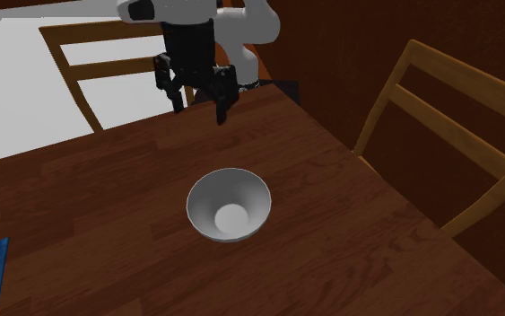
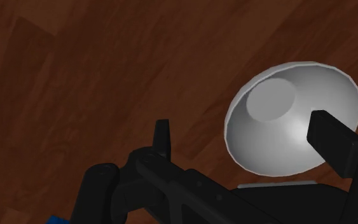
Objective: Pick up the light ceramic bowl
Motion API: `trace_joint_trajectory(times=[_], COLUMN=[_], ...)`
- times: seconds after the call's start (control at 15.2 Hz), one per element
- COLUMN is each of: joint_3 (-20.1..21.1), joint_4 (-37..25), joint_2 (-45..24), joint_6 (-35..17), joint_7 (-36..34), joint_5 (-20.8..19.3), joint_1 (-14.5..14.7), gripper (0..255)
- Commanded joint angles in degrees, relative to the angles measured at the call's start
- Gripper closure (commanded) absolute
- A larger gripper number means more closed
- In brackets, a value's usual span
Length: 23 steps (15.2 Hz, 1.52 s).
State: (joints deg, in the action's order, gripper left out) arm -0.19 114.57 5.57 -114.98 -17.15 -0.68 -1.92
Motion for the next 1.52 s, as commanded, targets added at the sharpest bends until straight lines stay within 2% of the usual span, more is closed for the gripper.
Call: trace_joint_trajectory(times=[0.0, 0.33, 0.92, 0.99, 1.45], joint_3=[-0.07, -0.39, -0.36, -0.34, -0.33], joint_4=[-2.83, -11.82, -8.08, -8.18, -8.15], joint_2=[-4.45, -15.61, -17.27, -17.30, -17.31], joint_6=[-1.08, -1.90, -7.29, -7.24, -7.27], joint_7=[-0.81, -2.19, -2.05, -2.10, -2.13], joint_5=[0.59, 2.20, 2.29, 2.28, 2.27], joint_1=[-0.07, -0.44, -0.45, -0.42, -0.40], gripper=[0, 0, 0, 255, 255])
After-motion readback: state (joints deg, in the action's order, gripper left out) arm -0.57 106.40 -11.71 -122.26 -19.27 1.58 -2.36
